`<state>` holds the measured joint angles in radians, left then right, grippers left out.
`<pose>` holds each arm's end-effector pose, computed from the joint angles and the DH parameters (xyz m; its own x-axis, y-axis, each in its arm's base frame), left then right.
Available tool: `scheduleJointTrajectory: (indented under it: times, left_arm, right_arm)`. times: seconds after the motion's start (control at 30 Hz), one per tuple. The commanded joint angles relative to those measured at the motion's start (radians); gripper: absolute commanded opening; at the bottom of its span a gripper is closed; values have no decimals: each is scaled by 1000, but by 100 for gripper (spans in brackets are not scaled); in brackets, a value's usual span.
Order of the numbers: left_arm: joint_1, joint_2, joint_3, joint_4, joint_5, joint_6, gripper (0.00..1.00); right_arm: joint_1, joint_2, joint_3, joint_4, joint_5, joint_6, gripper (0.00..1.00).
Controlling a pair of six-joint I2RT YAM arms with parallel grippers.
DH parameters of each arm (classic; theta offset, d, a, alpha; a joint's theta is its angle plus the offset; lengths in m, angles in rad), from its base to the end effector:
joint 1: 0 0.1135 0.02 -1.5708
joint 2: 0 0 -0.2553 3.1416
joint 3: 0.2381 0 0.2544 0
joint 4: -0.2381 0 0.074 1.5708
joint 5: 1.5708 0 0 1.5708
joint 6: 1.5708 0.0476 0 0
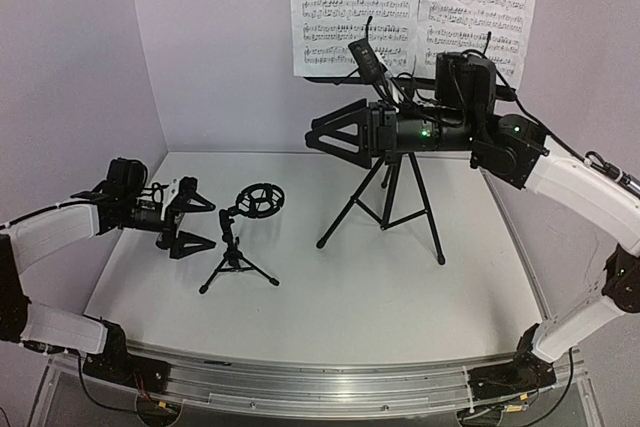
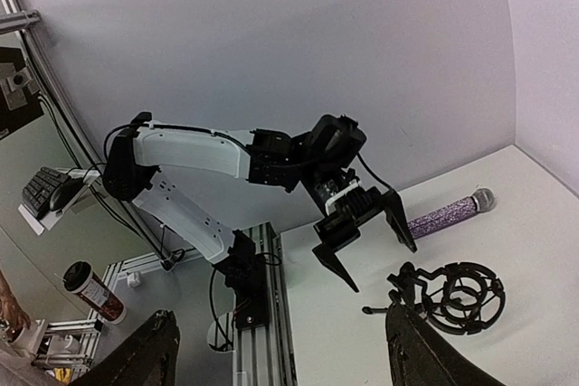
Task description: Set up the instrument practice props
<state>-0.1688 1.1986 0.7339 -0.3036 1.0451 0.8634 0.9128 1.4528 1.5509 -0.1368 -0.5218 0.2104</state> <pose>0.2350 -0.0818 0.2261 0.0849 0.3724 -0.9242 0.9739 0.1648 0.1559 0.1924 0.2877 0.4465 -0.2300 -0.0015 -0.9732 -0.9637 0.1395 0.2276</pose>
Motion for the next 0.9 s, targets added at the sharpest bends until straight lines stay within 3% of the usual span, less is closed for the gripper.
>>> scheduleJointTrajectory:
  times: [0.0, 0.1, 0.43, 0.63, 0.73, 0.87]
  left_arm:
    - [-4, -105, 85, -46, -20, -160, 93]
    - [-52, -108, 88, -48, -115, -188, 87]
    - [-122, 52, 202, -89, -206, -192, 89]
    - [-123, 59, 181, -94, -212, -169, 59]
    - [-124, 59, 174, -98, -183, -166, 53]
    - [-124, 77, 157, -99, -173, -161, 55]
  right_arm:
    - [36, -24, -16, -6, 42, 2, 76]
    - [48, -17, -30, -6, 49, 15, 76]
    - [78, 21, -60, -4, 84, 67, 75]
    - [94, 42, -100, -1, 114, 95, 75]
    - [97, 53, -103, 1, 117, 99, 75]
    - [97, 69, -101, 5, 119, 98, 75]
